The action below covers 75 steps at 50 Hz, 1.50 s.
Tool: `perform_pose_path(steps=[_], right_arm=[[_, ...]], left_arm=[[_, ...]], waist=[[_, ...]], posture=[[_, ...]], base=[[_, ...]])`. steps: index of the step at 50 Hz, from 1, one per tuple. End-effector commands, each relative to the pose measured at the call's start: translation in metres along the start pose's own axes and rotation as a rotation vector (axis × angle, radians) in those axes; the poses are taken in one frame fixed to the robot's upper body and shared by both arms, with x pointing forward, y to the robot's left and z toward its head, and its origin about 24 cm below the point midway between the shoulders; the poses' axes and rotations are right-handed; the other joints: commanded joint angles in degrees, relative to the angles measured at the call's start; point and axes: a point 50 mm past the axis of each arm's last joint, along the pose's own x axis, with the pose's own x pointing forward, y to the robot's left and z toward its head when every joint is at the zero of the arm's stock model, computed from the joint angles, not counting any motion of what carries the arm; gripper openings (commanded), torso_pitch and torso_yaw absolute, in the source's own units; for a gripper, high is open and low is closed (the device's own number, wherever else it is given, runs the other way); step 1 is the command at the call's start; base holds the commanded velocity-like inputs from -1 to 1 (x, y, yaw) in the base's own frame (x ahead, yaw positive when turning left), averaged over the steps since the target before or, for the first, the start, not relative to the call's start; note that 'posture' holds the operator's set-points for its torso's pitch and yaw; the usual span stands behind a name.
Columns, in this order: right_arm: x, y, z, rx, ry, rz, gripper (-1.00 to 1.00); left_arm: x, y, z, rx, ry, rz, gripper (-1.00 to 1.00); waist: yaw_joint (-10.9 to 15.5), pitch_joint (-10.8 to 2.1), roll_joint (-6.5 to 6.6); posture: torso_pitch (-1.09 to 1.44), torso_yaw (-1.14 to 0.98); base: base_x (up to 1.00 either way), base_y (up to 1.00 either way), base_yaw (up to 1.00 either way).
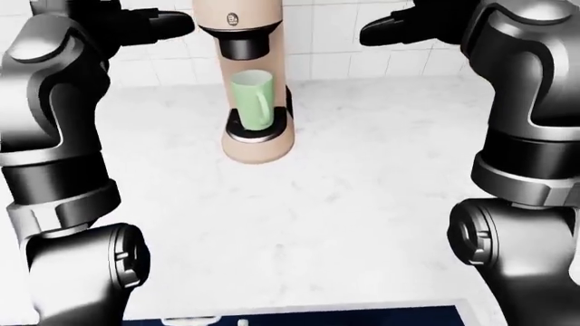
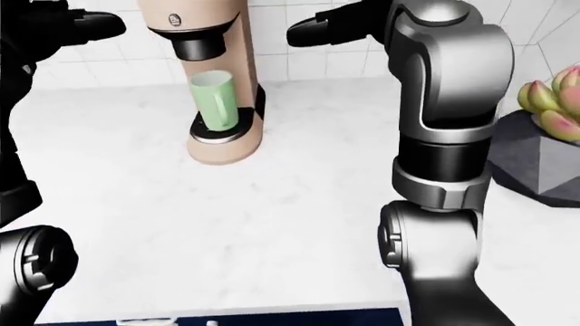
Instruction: Press the button on the coffee machine to serve coffee.
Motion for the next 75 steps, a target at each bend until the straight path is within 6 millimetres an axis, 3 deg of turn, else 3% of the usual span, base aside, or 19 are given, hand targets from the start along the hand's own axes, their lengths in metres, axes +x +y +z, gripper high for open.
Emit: perform_pose_path(steps=[1, 2, 3, 6, 9, 11, 22, 23, 25, 27, 29, 32, 33, 34, 35, 37, 52, 75], right_arm=[[-0.005, -0.012, 0.012, -0.004, -0.052, -0.061, 1.00], [-0.005, -0.012, 0.012, -0.005, -0.053, -0.061, 1.00], [-0.005, -0.013, 0.012, -0.009, -0.052, -0.066, 1.00], [-0.005, -0.014, 0.013, -0.012, -0.052, -0.070, 1.00], [-0.006, -0.015, 0.011, -0.013, -0.049, -0.073, 1.00], [-0.008, -0.015, 0.008, -0.013, -0.045, -0.075, 1.00], [-0.009, -0.013, 0.013, -0.017, -0.059, -0.074, 1.00], [-0.009, -0.013, 0.013, -0.024, -0.060, -0.077, 1.00], [-0.009, -0.013, 0.013, -0.023, -0.060, -0.073, 1.00], [-0.009, -0.012, 0.013, -0.023, -0.061, -0.069, 1.00], [-0.008, -0.012, 0.015, -0.017, -0.068, -0.074, 1.00], [-0.007, -0.014, 0.012, -0.019, -0.061, -0.089, 1.00], [-0.007, -0.014, 0.012, -0.017, -0.060, -0.088, 1.00], [-0.007, -0.014, 0.013, -0.018, -0.059, -0.087, 1.00], [-0.007, -0.014, 0.014, -0.018, -0.060, -0.088, 1.00], [-0.007, -0.014, 0.015, -0.018, -0.061, -0.089, 1.00], [-0.007, -0.014, 0.016, -0.020, -0.062, -0.087, 1.00], [-0.006, -0.013, 0.013, -0.007, -0.064, -0.083, 1.00]], left_arm=[[0.000, -0.009, 0.005, -0.002, -0.029, -0.037, 1.00], [0.000, -0.009, 0.005, -0.002, -0.029, -0.036, 1.00], [0.000, -0.009, 0.005, -0.003, -0.029, -0.036, 1.00], [0.000, -0.010, 0.004, -0.005, -0.029, -0.037, 1.00], [0.001, -0.011, 0.004, -0.004, -0.028, -0.039, 1.00], [0.001, -0.011, 0.002, -0.004, -0.027, -0.040, 1.00], [0.001, -0.009, 0.001, -0.007, -0.024, -0.034, 1.00], [0.001, -0.008, 0.001, -0.007, -0.024, -0.033, 1.00], [0.001, -0.008, 0.001, -0.007, -0.024, -0.033, 1.00], [0.001, -0.009, 0.001, -0.008, -0.024, -0.034, 1.00], [0.001, -0.009, 0.001, -0.009, -0.024, -0.035, 1.00], [0.001, -0.010, -0.002, -0.009, -0.021, -0.036, 1.00], [0.001, -0.009, -0.002, -0.009, -0.021, -0.035, 1.00], [0.001, -0.009, -0.001, -0.010, -0.020, -0.033, 1.00], [0.001, -0.009, -0.002, -0.014, -0.019, -0.033, 1.00], [0.002, -0.008, -0.003, -0.034, -0.018, -0.029, 1.00], [0.003, -0.008, -0.002, -0.036, 0.003, -0.010, 1.00], [0.004, -0.014, -0.003, -0.052, 0.003, -0.038, 1.00]], waist=[[-0.60, -0.18, -0.67], [-0.37, -0.31, -2.07], [-0.81, 0.11, -0.09], [-1.31, -0.33, 0.69], [-1.99, -0.85, 2.91], [-2.14, -0.31, 2.28], [-2.16, -1.02, 1.64], [-1.82, -2.40, 1.84], [-0.83, -1.79, 2.35], [-1.36, -2.25, 2.44], [-1.61, -3.84, 4.13], [-1.12, -2.16, 2.26], [-1.14, -1.35, 0.78], [-0.98, 0.09, 0.52], [-0.95, 0.01, 1.65], [-1.12, -0.72, 1.48], [-2.00, -0.89, 1.77], [-1.89, -6.10, 1.46]], posture=[[0.00, 0.00], [0.00, 0.00], [0.00, 0.00], [0.00, 0.00], [0.00, 0.00], [0.00, 0.00], [0.00, 0.00], [0.00, 0.00], [0.00, 0.00], [0.00, 0.00], [0.00, 0.00], [0.00, 0.00], [0.00, 0.00], [0.00, 0.00], [0.00, 0.00], [0.00, 0.00], [-0.01, 0.00], [-0.15, 0.00]], base=[[0.00, 0.00, 0.00], [0.00, 0.00, 0.00], [0.00, 0.00, 0.00], [0.00, 0.00, 0.00], [0.00, 0.00, 0.00], [0.00, 0.00, 0.00], [0.00, 0.00, 0.00], [0.00, 0.00, 0.19], [-0.09, 0.00, 0.69], [-0.18, 0.00, 1.00], [-0.16, 0.00, 0.75], [0.00, 0.00, 0.00], [0.00, 0.00, 0.00], [0.00, 0.00, 0.00], [0.00, 0.00, 0.00], [0.00, 0.00, 0.00], [0.00, 0.00, 0.00], [0.00, 0.00, 0.00]])
